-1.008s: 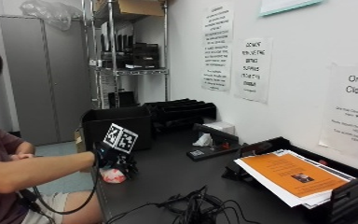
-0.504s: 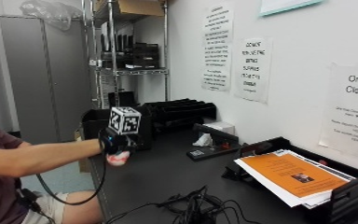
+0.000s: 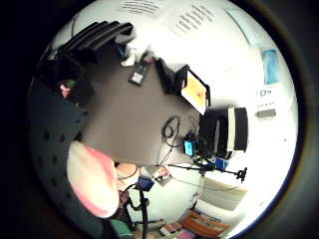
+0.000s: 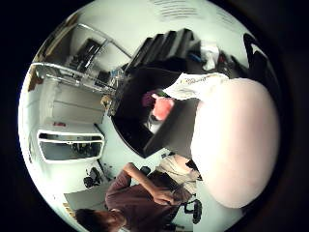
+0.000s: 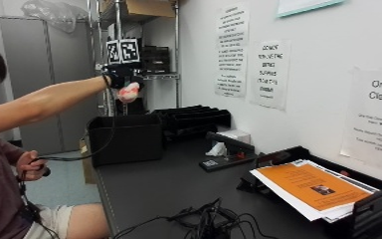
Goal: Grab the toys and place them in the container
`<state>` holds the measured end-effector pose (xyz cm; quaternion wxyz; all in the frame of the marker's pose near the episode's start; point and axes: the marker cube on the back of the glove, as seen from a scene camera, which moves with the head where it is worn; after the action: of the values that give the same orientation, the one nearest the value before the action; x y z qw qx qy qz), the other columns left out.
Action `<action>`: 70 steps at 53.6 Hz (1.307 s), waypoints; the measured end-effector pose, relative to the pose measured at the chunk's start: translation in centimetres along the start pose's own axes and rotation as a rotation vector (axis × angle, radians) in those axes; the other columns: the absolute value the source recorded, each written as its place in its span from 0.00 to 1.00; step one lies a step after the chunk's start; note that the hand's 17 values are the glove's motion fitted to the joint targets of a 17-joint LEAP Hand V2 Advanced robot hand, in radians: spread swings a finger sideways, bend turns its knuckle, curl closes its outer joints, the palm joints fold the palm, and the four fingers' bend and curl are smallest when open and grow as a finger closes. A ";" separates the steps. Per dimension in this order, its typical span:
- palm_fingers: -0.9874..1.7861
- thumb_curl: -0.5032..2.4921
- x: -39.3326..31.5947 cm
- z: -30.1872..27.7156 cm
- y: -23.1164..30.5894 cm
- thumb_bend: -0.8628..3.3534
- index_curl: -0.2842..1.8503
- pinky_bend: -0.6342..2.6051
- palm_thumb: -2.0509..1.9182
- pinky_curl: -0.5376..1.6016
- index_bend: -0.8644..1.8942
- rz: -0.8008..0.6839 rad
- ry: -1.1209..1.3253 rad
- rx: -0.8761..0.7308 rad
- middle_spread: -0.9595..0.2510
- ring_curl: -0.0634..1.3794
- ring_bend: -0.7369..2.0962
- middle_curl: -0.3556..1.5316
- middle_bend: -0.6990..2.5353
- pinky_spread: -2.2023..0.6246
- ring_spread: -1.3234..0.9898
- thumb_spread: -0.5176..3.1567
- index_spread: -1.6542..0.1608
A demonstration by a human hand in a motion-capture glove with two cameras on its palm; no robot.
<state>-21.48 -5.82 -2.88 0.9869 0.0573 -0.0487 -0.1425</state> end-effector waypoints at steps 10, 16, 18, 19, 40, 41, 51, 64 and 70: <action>0.66 0.47 -11.3 -0.4 -3.6 0.23 0.41 0.54 0.68 0.50 0.57 -0.151 -0.014 -0.002 0.57 0.57 0.71 0.62 0.56 0.65 0.39 0.27 0.69; 0.65 0.48 -18.0 1.0 -5.2 0.23 0.44 0.55 0.68 0.51 0.57 -0.246 -0.030 -0.038 0.57 0.58 0.72 0.64 0.57 0.65 0.39 0.26 0.68; 0.64 0.48 -19.4 1.4 -5.4 0.22 0.45 0.55 0.68 0.51 0.57 -0.281 -0.076 -0.021 0.58 0.58 0.72 0.64 0.57 0.65 0.39 0.26 0.68; 0.64 0.49 -19.9 1.5 -5.3 0.22 0.46 0.55 0.68 0.51 0.57 -0.303 -0.114 -0.001 0.58 0.58 0.72 0.64 0.57 0.65 0.39 0.26 0.68; 0.56 0.51 -24.6 6.9 -6.0 0.21 0.53 0.60 0.68 0.53 0.50 -0.413 -0.108 -0.112 0.57 0.58 0.75 0.66 0.54 0.65 0.39 0.27 0.68; 0.55 0.51 -24.6 7.0 -6.0 0.21 0.54 0.60 0.68 0.54 0.49 -0.411 -0.103 -0.117 0.57 0.58 0.75 0.66 0.54 0.66 0.39 0.27 0.69; 0.11 0.45 -24.4 8.9 -5.9 0.18 0.47 0.63 0.59 0.54 0.34 -0.307 -0.181 -0.291 0.67 0.51 0.60 0.55 0.35 0.72 0.48 0.38 0.75; 0.18 0.37 -21.3 7.9 -5.0 0.20 0.32 0.57 0.54 0.47 0.31 -0.262 -0.192 -0.213 0.84 0.34 0.39 0.43 0.24 0.79 0.58 0.45 0.81; 0.20 0.35 -19.5 7.5 -4.4 0.20 0.29 0.55 0.53 0.46 0.32 -0.272 -0.189 -0.179 0.86 0.32 0.37 0.40 0.24 0.81 0.60 0.46 0.82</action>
<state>-42.19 -5.18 2.42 0.9508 -0.0382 -0.1200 -0.2830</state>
